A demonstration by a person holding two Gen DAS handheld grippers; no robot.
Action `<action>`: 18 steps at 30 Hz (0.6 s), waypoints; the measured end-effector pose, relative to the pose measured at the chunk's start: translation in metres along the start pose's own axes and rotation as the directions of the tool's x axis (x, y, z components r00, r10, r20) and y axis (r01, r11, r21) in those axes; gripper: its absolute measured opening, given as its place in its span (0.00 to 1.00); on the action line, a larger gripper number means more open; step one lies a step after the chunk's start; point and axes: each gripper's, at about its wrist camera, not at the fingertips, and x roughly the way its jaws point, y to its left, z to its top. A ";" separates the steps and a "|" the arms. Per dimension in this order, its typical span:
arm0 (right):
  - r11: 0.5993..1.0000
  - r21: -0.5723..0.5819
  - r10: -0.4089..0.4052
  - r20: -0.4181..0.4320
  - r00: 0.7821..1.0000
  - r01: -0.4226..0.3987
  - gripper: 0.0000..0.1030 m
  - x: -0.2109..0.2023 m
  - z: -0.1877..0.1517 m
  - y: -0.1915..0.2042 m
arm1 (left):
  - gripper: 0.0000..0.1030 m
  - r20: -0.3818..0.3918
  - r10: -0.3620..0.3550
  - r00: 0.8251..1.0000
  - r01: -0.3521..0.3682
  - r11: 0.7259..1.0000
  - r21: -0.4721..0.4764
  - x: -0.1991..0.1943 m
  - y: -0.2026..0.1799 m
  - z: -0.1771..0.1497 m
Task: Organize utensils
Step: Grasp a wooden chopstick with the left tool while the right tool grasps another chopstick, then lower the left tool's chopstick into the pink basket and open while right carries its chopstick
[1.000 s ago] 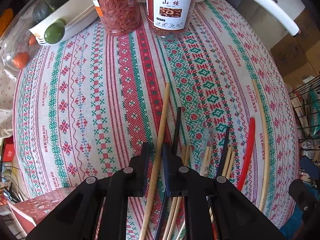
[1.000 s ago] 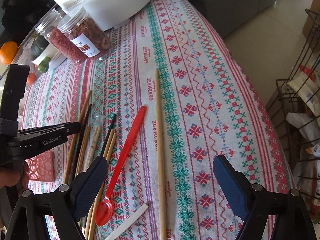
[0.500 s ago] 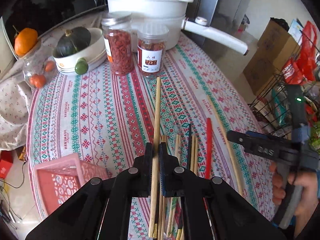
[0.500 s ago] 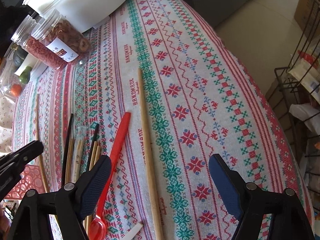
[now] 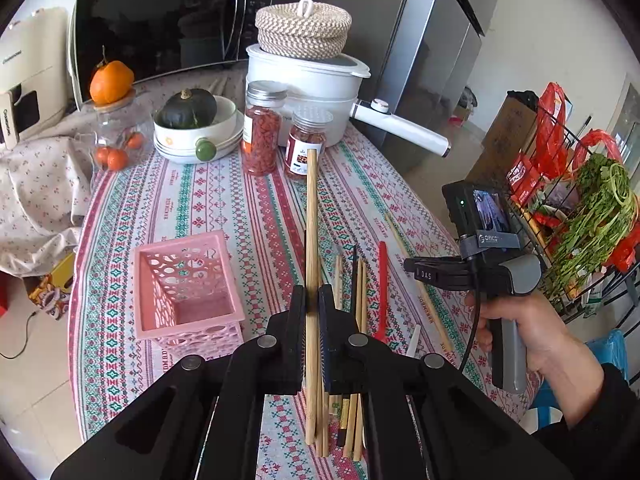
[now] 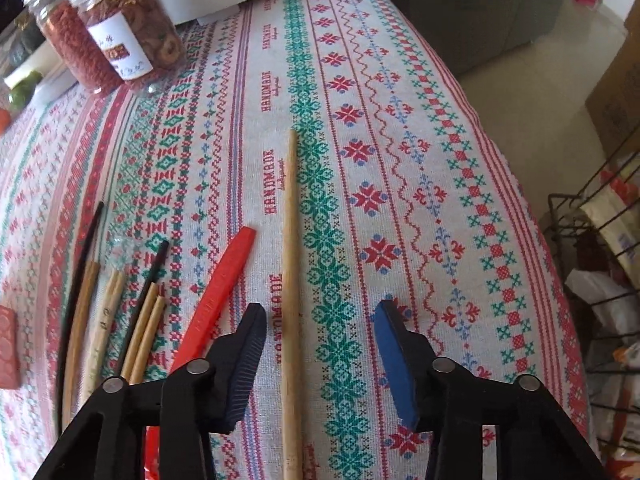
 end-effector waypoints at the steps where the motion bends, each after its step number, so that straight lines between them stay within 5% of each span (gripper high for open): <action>1: 0.999 -0.028 -0.020 0.013 1.000 0.020 0.19 0.000 -0.001 0.004 | 0.06 0.009 -0.001 1.000 0.001 1.000 0.002 -0.003 0.001 -0.002; 3: 0.999 -0.037 0.021 0.008 1.000 -0.021 0.06 -0.001 -0.003 0.006 | 0.06 0.024 -0.011 1.000 0.011 1.000 0.002 -0.010 0.004 -0.003; 7: 0.992 0.022 0.121 0.015 0.993 -0.121 0.06 -0.008 -0.008 -0.003 | 0.06 0.087 -0.029 0.996 0.028 1.000 0.009 -0.036 0.007 -0.007; 12: 0.979 0.051 0.191 0.144 0.971 -0.200 0.06 -0.057 -0.014 -0.006 | 0.06 0.176 -0.029 0.984 0.025 0.999 0.024 -0.070 0.005 -0.008; 18: 0.973 -0.001 0.221 0.314 0.923 -0.233 0.06 -0.125 -0.032 0.001 | 0.06 0.336 -0.003 0.942 -0.005 1.000 0.023 -0.113 0.006 -0.002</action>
